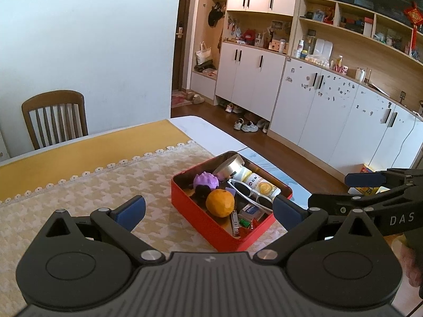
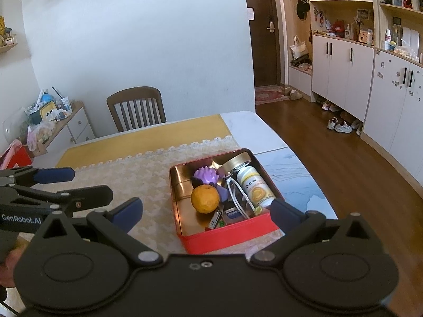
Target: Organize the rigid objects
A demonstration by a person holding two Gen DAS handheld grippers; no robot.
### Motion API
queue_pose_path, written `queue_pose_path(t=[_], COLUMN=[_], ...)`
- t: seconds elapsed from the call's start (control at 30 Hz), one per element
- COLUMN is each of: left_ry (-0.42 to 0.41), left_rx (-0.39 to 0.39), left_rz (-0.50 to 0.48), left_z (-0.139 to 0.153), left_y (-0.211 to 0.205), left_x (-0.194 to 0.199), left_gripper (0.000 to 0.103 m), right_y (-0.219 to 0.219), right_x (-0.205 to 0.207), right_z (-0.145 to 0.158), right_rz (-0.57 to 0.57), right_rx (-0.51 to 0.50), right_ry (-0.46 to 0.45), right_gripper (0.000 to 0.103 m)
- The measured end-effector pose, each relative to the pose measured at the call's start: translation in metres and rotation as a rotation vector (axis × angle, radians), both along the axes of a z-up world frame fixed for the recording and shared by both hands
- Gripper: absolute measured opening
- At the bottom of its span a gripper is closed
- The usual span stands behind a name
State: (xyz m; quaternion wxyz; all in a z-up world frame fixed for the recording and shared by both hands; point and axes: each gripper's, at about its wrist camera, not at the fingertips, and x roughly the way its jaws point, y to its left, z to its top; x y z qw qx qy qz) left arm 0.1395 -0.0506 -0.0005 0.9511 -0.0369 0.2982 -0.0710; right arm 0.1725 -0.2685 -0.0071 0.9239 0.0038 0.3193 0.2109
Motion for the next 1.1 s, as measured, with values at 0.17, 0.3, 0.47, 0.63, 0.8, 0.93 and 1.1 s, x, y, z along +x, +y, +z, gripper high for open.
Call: queue_pose_path(t=[0.17, 0.3, 0.47, 0.63, 0.8, 0.93, 1.1], left_ry=[0.002, 0.009, 0.009, 0.012, 0.010, 0.012, 0.011], left_rx=[-0.001, -0.004, -0.007, -0.005, -0.003, -0.002, -0.001], left_rz=[0.002, 0.005, 0.010, 0.016, 0.018, 0.025, 0.030], left_z=[0.000, -0.001, -0.002, -0.003, -0.003, -0.003, -0.003], left_y=[0.000, 0.000, -0.001, -0.002, -0.002, -0.003, -0.004], left_x=[0.000, 0.000, -0.002, -0.006, -0.009, -0.010, -0.012], left_gripper=[0.103, 0.103, 0.103, 0.103, 0.103, 0.103, 0.103], right_y=[0.000, 0.000, -0.001, -0.002, -0.002, 0.000, 0.002], right_x=[0.001, 0.001, 0.000, -0.002, -0.006, -0.009, -0.011], right_z=[-0.001, -0.001, -0.001, -0.003, -0.005, -0.006, -0.005], right_rz=[-0.004, -0.006, -0.008, -0.012, -0.015, -0.009, -0.003], right_rx=[0.002, 0.002, 0.002, 0.011, 0.017, 0.013, 0.010], right_ry=[-0.002, 0.006, 0.006, 0.012, 0.016, 0.015, 0.014], right_gripper=[0.103, 0.103, 0.103, 0.103, 0.103, 0.103, 0.103])
